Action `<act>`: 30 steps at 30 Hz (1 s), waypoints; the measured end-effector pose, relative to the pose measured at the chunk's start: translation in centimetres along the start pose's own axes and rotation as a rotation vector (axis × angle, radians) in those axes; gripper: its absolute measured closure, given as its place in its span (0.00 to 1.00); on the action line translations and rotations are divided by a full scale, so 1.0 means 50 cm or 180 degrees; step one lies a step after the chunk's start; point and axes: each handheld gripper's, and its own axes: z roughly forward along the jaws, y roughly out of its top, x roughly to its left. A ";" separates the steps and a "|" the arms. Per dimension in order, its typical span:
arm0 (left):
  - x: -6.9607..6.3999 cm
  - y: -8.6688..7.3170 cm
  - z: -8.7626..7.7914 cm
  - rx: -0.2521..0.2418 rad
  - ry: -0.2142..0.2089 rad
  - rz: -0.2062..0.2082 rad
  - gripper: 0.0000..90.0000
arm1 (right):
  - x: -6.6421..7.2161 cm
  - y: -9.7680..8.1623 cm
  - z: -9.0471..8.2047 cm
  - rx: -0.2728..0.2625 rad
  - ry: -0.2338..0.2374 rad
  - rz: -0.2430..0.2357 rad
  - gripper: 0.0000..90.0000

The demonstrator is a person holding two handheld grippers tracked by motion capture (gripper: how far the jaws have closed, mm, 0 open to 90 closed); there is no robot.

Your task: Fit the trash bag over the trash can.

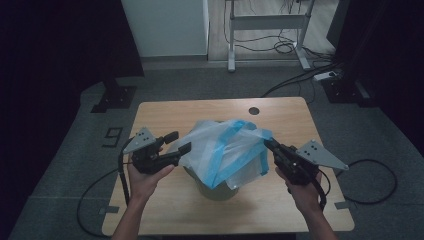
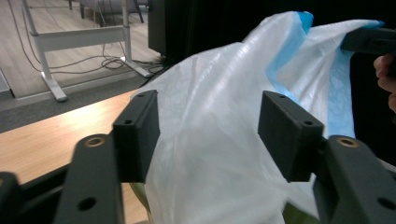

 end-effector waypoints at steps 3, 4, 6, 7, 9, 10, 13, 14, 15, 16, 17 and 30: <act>0.007 0.012 0.014 0.0018 -0.0064 -0.0011 0.40 | -0.001 0.001 0.001 0.0001 0.0006 -0.0001 0.99; 0.007 0.012 0.014 0.0018 -0.0064 -0.0011 0.41 | -0.001 0.001 0.001 0.0001 0.0006 -0.0001 0.99; 0.008 0.019 0.021 0.0037 -0.0099 -0.0003 0.44 | 0.000 0.001 0.003 0.0004 0.0010 0.0004 0.99; 0.007 0.023 0.029 0.0045 -0.0109 0.0025 0.48 | 0.001 0.001 0.005 0.0008 0.0020 0.0006 0.99; 0.006 0.024 0.034 0.0053 -0.0125 0.0064 0.52 | 0.001 0.001 0.006 0.0008 0.0021 0.0002 0.99; 0.005 0.024 0.036 0.0042 -0.0114 0.0088 0.66 | 0.003 0.000 0.008 0.0009 0.0030 -0.0002 0.99; 0.005 0.024 0.044 0.0039 -0.0148 0.0116 0.83 | 0.005 -0.001 0.008 0.0011 0.0036 0.0003 0.99; 0.005 0.024 0.044 0.0039 -0.0148 0.0116 0.88 | 0.005 -0.001 0.008 0.0012 0.0034 0.0001 0.99; 0.004 0.024 0.045 0.0031 -0.0123 0.0137 0.93 | 0.004 -0.002 0.008 0.0012 0.0033 0.0000 0.99; 0.004 0.024 0.045 0.0019 -0.0114 0.0152 0.97 | 0.004 -0.002 0.008 0.0012 0.0029 0.0002 0.99; 0.004 0.024 0.044 -0.0010 -0.0077 0.0165 1.00 | 0.003 -0.003 0.007 0.0014 0.0025 0.0003 0.99; 0.041 0.004 0.007 -0.0561 0.0372 -0.0052 1.00 | -0.026 -0.023 -0.004 0.0106 -0.0122 0.0059 0.99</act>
